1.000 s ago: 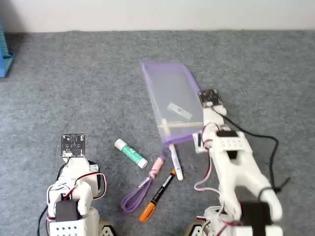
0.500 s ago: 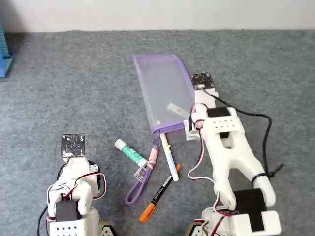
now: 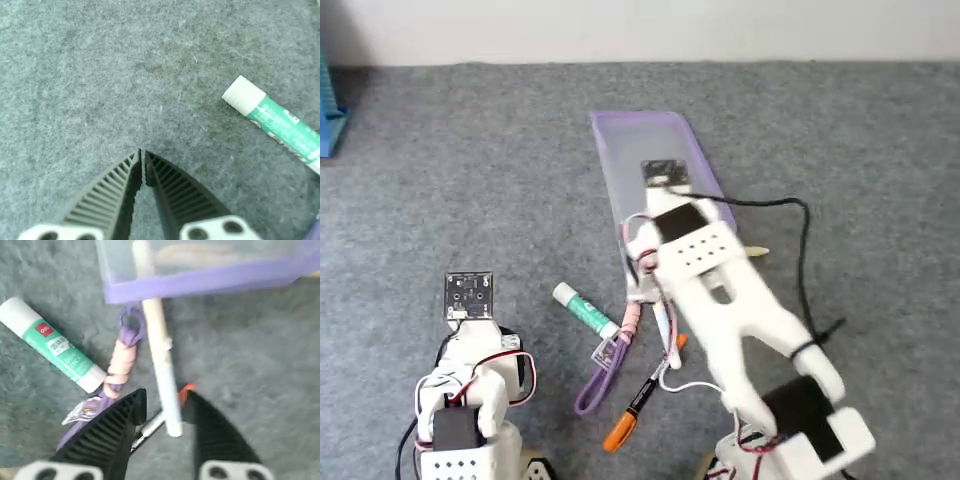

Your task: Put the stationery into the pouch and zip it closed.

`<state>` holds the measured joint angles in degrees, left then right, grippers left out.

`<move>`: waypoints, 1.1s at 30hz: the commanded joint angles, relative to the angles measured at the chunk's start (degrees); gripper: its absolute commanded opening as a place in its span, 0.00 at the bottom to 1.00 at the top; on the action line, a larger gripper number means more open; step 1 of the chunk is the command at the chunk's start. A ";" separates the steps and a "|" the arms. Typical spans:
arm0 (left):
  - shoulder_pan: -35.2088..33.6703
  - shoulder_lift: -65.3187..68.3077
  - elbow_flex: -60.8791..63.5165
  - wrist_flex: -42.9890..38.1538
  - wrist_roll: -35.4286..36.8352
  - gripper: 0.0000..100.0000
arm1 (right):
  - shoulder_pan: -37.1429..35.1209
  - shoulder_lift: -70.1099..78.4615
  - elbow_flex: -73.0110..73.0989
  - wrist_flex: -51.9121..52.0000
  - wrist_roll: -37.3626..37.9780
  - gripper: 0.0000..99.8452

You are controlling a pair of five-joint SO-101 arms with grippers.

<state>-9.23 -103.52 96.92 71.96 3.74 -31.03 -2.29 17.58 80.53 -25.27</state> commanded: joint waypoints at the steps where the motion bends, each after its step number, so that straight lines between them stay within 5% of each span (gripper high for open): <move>1: -0.18 -0.79 -0.48 0.26 -0.18 0.02 | -3.56 3.38 -3.60 -1.80 -2.64 0.22; 8: -0.18 -0.79 -0.48 0.26 -0.18 0.02 | -6.29 11.30 -9.49 -6.37 -3.34 0.14; 33: -0.18 -0.79 -0.48 0.26 -0.18 0.02 | -5.85 25.71 -14.15 -4.26 -3.25 0.12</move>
<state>-9.23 -103.52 96.92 71.96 3.74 -37.54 23.47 5.80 75.34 -28.09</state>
